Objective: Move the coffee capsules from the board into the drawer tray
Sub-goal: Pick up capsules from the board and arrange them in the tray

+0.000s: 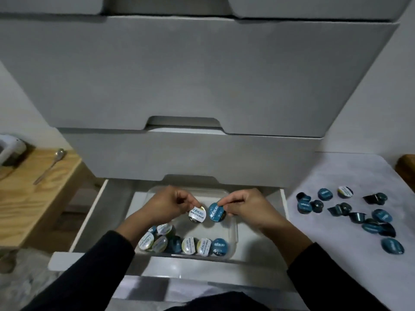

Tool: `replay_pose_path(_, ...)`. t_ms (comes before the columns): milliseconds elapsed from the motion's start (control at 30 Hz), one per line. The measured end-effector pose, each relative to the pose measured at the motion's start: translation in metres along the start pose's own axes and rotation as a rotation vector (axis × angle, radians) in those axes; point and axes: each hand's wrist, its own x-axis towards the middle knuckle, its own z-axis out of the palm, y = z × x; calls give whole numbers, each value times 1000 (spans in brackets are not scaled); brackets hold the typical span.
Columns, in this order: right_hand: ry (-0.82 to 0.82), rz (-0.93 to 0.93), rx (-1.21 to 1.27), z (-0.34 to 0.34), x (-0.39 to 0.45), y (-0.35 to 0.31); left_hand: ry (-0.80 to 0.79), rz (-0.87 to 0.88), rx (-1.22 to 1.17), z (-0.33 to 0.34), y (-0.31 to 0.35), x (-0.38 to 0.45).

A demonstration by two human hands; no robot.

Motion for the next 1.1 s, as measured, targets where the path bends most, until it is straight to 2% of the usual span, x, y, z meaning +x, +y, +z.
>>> replay_pose_path(200, -1, 150, -90, 46, 31, 3, -153, 29, 143, -16, -46, 14)
replay_pose_path(500, -1, 291, -123, 68, 51, 20, -222, -2, 229, -14, -66, 29)
replay_pose_path(833, -62, 259, -239, 72, 55, 26, -288, 44, 273, -13, -69, 30)
replay_pose_path(1100, -92, 222, -313, 73, 52, 25, -272, 39, 280, -14, -67, 27)
